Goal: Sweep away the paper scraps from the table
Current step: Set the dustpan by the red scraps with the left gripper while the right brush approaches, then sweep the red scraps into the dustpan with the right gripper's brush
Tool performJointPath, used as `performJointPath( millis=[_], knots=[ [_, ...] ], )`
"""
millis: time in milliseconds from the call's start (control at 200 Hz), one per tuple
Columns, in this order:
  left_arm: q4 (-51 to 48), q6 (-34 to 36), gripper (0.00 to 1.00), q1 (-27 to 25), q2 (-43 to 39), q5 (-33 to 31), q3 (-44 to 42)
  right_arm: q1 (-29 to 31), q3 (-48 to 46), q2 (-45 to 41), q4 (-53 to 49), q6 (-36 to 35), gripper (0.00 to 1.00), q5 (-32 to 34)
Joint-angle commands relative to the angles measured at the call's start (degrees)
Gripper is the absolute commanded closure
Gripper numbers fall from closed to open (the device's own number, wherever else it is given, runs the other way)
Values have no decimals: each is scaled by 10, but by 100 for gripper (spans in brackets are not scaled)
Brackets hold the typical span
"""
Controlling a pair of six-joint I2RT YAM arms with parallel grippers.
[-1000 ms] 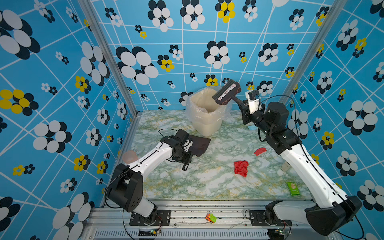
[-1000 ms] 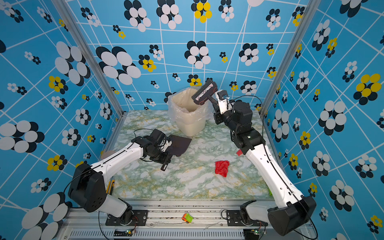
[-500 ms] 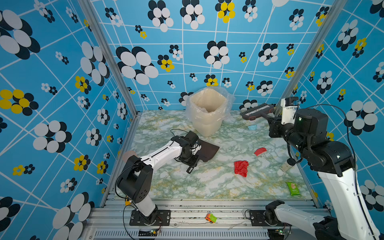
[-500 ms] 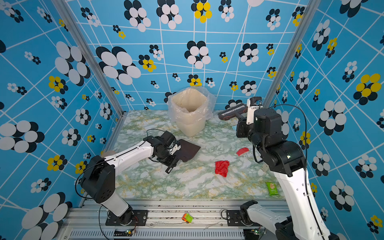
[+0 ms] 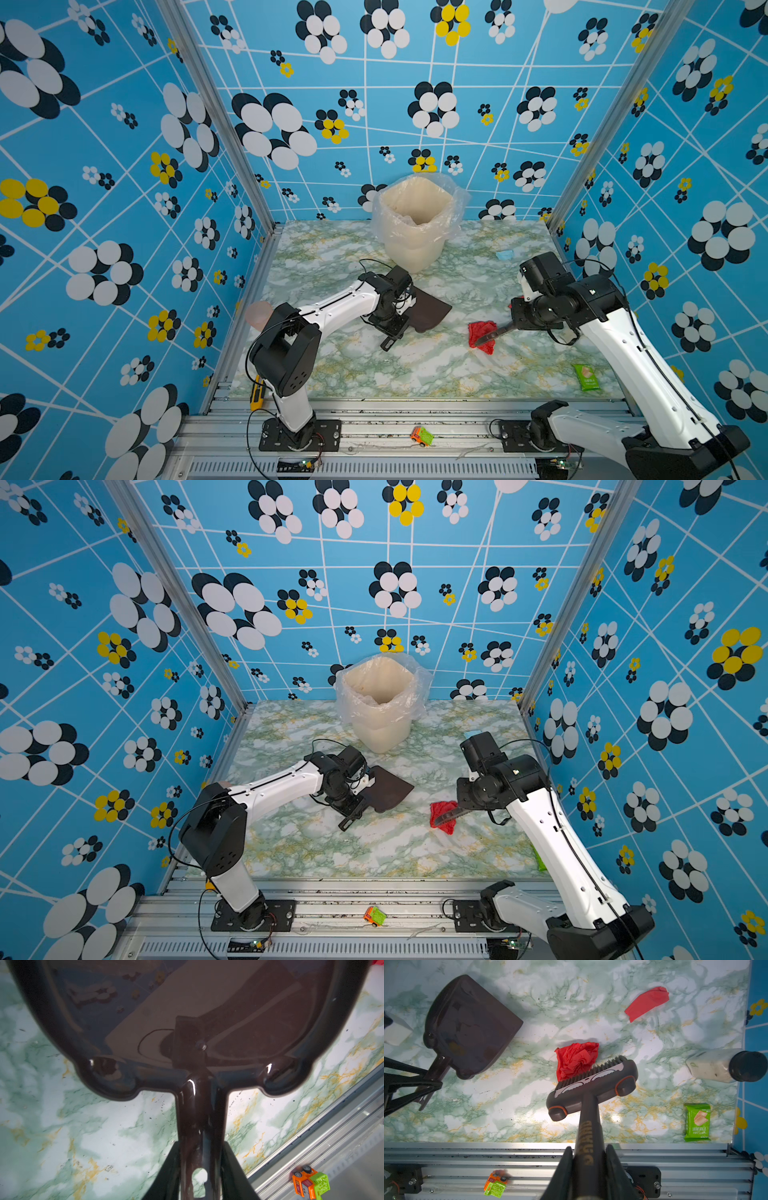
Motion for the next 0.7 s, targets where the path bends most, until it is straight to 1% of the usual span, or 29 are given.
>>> performJointPath(
  millis=[0,120,300,455,555,620,695],
  knots=[
    [-16,5,100,-5,19,-1,23,1,-11,-6,23,14,100,-34],
    [-18,4,100,-14,36,-3,36,0,-33,10,49,7,100,-48],
    [-26,6,100,-33,48,-18,49,-3,-59,21,124,0,100,-28],
    [-32,5,100,-44,59,-38,46,-34,-58,21,202,-12,100,4],
    [-33,4,100,-48,58,-52,44,-57,-51,16,243,-24,100,12],
    [-30,1,100,-50,58,-55,42,-65,-42,15,258,-35,100,-1],
    [-27,-3,100,-51,58,-58,42,-67,-24,16,251,-48,100,-17]
  ],
)
